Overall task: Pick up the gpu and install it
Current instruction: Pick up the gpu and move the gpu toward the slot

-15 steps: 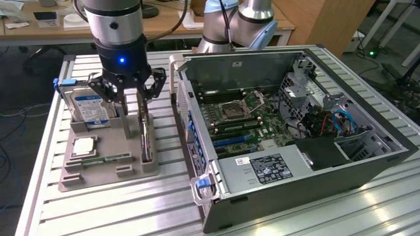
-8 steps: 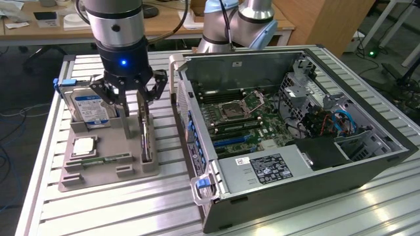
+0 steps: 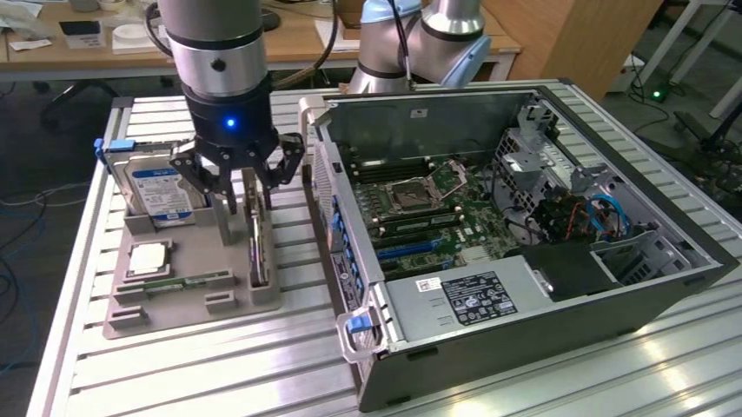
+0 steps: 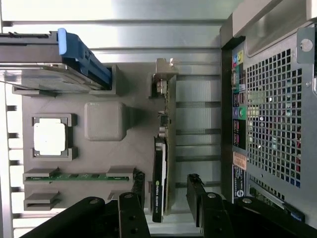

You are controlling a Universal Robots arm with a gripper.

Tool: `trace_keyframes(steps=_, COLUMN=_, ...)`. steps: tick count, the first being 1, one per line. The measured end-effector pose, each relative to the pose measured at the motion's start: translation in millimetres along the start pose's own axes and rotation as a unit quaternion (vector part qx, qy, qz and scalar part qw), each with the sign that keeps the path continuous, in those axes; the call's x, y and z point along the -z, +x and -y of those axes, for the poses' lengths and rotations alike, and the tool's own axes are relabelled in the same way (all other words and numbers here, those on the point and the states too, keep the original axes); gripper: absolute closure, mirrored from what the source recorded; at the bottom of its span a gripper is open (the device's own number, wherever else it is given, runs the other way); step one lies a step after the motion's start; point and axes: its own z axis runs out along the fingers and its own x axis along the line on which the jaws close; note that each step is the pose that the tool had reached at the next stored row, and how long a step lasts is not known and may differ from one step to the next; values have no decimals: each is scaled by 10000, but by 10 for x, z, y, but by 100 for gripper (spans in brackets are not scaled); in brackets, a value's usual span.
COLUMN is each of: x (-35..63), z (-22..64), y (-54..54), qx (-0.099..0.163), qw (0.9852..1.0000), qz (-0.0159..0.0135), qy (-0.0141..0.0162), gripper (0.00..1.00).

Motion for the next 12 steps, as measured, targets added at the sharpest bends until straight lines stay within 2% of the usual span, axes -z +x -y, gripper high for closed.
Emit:
trace_keyframes(steps=5, x=-86, z=4, y=2, qx=4, qw=10000, qz=-57, qy=2, gripper=53)
trace_keyframes(steps=12, x=-191, z=17, y=3, qx=4, qw=10000, qz=-58, qy=4, gripper=53)
